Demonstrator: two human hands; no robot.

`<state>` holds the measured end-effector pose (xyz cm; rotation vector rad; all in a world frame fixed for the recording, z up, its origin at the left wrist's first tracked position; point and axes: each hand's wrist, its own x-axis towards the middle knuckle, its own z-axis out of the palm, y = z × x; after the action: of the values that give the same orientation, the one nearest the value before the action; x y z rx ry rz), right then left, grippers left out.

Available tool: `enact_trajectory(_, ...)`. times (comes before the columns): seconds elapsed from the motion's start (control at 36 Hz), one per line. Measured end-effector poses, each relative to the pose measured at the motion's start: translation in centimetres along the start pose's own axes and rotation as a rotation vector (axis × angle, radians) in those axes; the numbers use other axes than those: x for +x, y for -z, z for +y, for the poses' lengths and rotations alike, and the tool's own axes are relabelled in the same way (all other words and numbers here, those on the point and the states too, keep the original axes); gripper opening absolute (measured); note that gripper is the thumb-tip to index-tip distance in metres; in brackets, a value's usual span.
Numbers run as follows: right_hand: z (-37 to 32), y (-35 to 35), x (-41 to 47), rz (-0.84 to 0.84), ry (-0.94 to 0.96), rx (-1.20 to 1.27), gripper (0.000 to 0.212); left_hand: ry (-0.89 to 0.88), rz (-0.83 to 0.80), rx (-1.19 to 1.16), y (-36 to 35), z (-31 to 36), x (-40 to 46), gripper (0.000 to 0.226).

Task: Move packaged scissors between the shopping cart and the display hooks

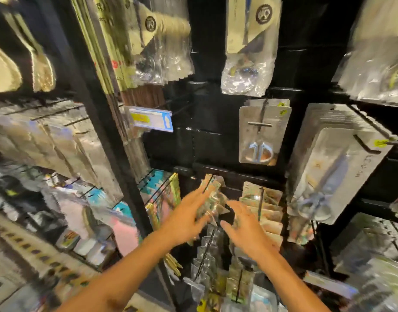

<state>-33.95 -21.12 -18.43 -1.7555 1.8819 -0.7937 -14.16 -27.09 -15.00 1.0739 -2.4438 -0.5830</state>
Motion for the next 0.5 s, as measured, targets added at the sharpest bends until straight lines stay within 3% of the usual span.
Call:
enact_trajectory(0.22,-8.6,-7.6,-4.2,-0.151,0.252,-0.071,0.056,0.017,0.088,0.116,4.1,-6.9,-14.6,0.065)
enact_trajectory(0.5,-23.7,-22.4,-10.0,-0.455,0.470,-0.191,0.055,0.381,0.197,0.252,9.5,-17.4,-40.2,0.063)
